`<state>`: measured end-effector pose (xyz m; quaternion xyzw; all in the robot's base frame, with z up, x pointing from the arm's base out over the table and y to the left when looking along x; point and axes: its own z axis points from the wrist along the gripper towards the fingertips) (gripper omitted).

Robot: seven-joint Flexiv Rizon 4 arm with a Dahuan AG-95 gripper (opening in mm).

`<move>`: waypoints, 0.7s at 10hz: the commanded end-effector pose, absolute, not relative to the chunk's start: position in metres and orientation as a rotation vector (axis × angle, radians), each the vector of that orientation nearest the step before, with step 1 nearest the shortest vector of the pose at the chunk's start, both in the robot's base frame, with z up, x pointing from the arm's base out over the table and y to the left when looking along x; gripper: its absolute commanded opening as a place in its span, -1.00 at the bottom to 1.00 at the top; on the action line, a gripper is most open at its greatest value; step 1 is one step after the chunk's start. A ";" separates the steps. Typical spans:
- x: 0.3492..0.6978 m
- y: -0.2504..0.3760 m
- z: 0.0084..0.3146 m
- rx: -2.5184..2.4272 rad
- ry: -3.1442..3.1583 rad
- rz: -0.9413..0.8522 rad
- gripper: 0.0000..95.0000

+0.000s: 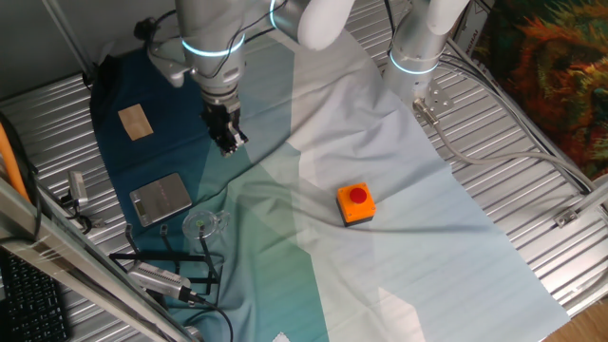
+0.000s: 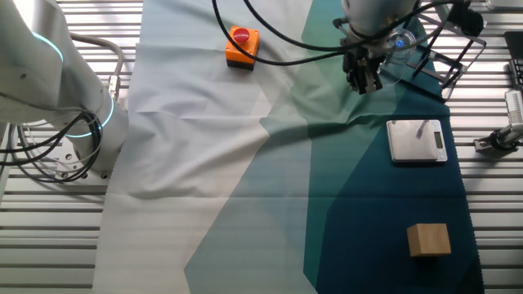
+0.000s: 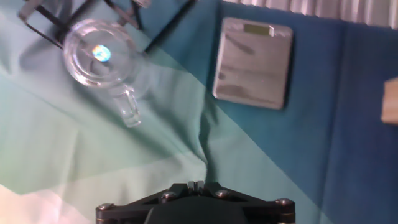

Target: Take the cup off the cup rack

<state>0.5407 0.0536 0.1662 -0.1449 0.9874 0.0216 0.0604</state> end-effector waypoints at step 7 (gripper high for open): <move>0.563 0.084 0.156 -0.797 2.790 0.088 -1.00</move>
